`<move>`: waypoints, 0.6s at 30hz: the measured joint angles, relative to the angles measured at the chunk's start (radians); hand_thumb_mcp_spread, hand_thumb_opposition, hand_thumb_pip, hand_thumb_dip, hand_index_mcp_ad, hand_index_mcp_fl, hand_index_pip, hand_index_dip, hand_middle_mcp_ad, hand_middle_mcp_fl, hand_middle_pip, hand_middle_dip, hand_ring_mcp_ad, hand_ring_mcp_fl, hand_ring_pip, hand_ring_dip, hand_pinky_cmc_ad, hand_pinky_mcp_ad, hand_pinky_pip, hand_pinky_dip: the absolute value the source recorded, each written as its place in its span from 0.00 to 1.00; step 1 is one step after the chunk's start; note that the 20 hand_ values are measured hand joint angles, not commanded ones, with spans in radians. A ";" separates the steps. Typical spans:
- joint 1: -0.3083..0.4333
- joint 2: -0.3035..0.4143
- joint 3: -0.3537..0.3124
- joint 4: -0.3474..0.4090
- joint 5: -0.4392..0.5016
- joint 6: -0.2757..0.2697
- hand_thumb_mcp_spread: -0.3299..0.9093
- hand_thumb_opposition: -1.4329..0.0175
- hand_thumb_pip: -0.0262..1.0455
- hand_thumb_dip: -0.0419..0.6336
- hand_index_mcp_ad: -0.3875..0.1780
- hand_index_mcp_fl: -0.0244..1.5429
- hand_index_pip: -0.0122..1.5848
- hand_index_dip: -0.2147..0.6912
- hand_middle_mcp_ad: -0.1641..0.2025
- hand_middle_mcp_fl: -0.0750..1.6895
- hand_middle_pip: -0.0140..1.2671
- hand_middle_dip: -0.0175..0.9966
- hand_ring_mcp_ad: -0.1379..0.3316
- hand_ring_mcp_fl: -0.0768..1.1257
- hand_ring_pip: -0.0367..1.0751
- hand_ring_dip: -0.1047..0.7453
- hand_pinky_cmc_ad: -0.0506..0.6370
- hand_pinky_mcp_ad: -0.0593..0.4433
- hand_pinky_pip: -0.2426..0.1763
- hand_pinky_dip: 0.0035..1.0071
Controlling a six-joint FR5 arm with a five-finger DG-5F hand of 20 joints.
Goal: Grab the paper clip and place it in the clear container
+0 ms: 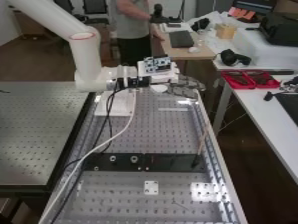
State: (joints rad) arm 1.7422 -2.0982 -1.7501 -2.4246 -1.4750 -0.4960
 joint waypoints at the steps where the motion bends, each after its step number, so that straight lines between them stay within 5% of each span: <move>1: 0.005 -0.013 0.009 -0.009 0.006 0.000 0.67 0.30 0.56 0.43 0.34 0.46 0.83 0.27 0.65 0.20 0.11 0.22 0.54 0.12 0.13 0.25 0.59 0.57 0.59 0.18; 18: 0.038 -0.073 0.088 -0.118 -0.021 -0.001 0.67 0.30 0.56 0.43 0.34 0.47 0.83 0.27 0.65 0.20 0.11 0.22 0.54 0.12 0.12 0.26 0.59 0.57 0.59 0.18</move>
State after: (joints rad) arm 1.7801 -2.1709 -1.6618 -2.5431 -1.4960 -0.4969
